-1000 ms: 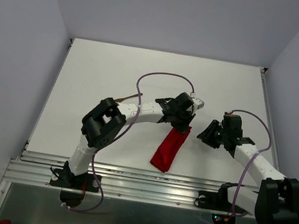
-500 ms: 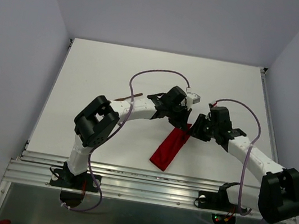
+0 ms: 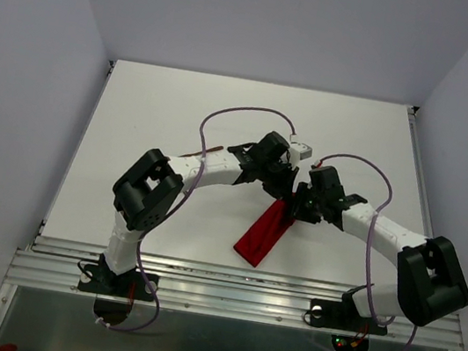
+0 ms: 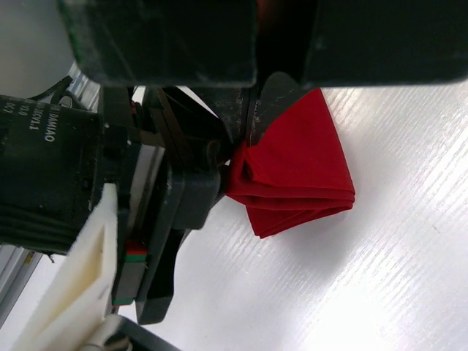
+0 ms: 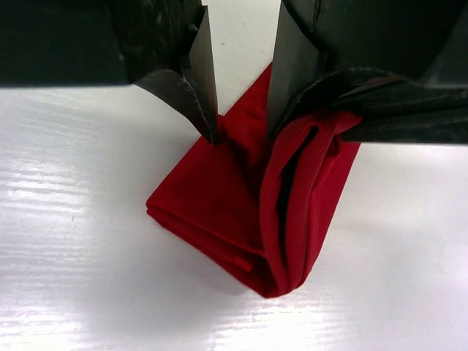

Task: Fold the napkin into a case and place the utensils inside
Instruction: Stuff the top corner of the smaller-rectangle-folded napkin into the folded napkin.

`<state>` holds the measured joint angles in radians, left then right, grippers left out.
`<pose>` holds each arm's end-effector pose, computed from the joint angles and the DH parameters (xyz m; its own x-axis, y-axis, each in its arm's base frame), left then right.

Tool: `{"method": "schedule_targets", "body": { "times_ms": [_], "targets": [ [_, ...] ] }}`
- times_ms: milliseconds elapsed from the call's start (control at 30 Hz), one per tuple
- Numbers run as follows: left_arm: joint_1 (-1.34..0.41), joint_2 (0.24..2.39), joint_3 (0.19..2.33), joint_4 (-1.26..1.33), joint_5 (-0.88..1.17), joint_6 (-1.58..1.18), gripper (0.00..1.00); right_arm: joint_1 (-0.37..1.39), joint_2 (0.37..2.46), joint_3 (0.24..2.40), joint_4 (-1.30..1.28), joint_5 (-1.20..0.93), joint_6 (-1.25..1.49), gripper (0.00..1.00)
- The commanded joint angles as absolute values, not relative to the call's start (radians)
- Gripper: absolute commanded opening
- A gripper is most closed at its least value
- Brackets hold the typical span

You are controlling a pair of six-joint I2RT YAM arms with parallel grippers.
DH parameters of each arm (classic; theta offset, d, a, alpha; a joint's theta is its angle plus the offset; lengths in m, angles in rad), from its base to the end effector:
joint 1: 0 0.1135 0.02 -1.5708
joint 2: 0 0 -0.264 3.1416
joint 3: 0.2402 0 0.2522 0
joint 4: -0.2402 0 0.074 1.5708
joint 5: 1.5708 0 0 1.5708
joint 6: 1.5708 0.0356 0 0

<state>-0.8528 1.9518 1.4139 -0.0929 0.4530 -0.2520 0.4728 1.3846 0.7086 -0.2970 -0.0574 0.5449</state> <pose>0.2809 -0.3453 0.2221 -0.6026 0.3490 -0.7177 0.7842 0.4258 -0.4513 0.2318 0.1209 0.1759 -0.8799 0.1312 -0.4567 -0.0319 0.9426 0.3323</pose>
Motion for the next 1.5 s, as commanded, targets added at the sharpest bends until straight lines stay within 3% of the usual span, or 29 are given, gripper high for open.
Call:
{"method": "schedule_targets", "body": {
  "times_ms": [0,733,867,1067,1467],
  "targets": [
    [-0.847,1.884,1.394,-0.060,0.503,-0.245,0.00,0.482,1.408,0.765,-0.279,0.037,0.525,0.38],
    [-0.833,1.930,1.391,-0.041,0.543,-0.267,0.00,0.500,1.482,0.805,-0.233,0.133,0.529,0.30],
    [-0.830,1.934,1.390,-0.037,0.548,-0.270,0.00,0.500,1.482,0.810,-0.233,0.141,0.535,0.22],
    [-0.821,1.936,1.364,-0.037,0.548,-0.281,0.00,0.500,1.463,0.798,-0.226,0.143,0.554,0.01],
    [-0.819,1.999,1.339,-0.072,0.538,-0.330,0.00,0.500,1.407,0.753,-0.218,0.173,0.621,0.01]
  ]
}}
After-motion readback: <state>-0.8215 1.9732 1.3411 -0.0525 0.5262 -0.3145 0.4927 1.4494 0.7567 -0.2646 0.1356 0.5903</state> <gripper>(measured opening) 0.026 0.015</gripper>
